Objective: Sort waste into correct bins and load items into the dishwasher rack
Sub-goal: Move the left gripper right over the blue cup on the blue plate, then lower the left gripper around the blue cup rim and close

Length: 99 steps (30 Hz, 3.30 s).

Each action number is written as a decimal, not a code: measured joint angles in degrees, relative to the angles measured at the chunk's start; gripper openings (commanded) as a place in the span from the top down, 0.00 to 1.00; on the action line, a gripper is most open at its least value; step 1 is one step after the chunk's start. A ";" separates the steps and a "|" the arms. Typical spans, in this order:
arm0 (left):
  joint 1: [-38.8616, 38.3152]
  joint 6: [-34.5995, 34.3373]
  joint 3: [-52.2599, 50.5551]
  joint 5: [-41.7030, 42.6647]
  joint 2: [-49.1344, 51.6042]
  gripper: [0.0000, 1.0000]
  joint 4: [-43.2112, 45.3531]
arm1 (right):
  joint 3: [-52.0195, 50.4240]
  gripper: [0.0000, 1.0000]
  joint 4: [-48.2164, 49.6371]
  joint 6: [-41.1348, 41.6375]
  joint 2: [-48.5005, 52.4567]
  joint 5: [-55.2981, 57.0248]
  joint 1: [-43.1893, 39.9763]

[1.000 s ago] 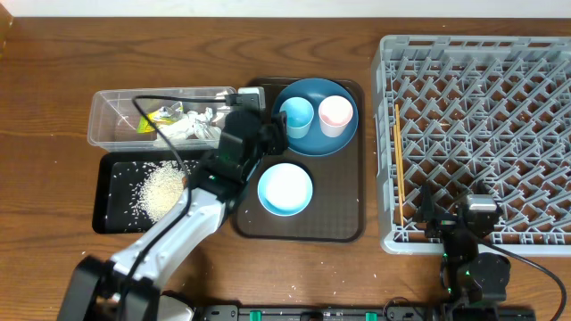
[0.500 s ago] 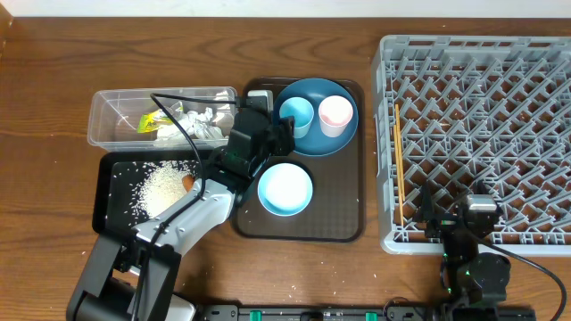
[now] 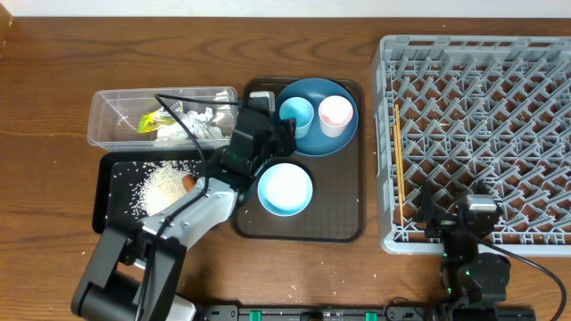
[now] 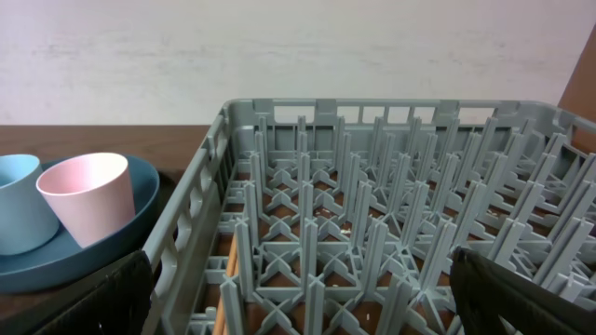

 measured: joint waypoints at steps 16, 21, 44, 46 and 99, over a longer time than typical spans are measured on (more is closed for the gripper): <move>0.00 -0.68 0.00 0.07 0.98 0.47 0.42 | 0.00 0.01 0.00 0.00 0.00 0.00 0.00; 0.00 -1.22 0.00 0.07 1.90 0.47 0.44 | 0.00 0.01 0.00 0.00 0.00 0.00 0.00; 0.00 -2.12 0.00 0.07 1.92 0.55 -0.28 | 0.00 0.01 0.00 0.00 0.00 0.00 0.00; 0.00 -2.12 0.00 0.07 1.92 0.55 -0.96 | 0.00 0.01 0.00 0.00 0.00 0.00 0.00; -0.04 -2.51 0.00 -2.80 6.12 0.65 6.88 | 0.00 0.01 0.00 0.00 0.00 0.00 0.00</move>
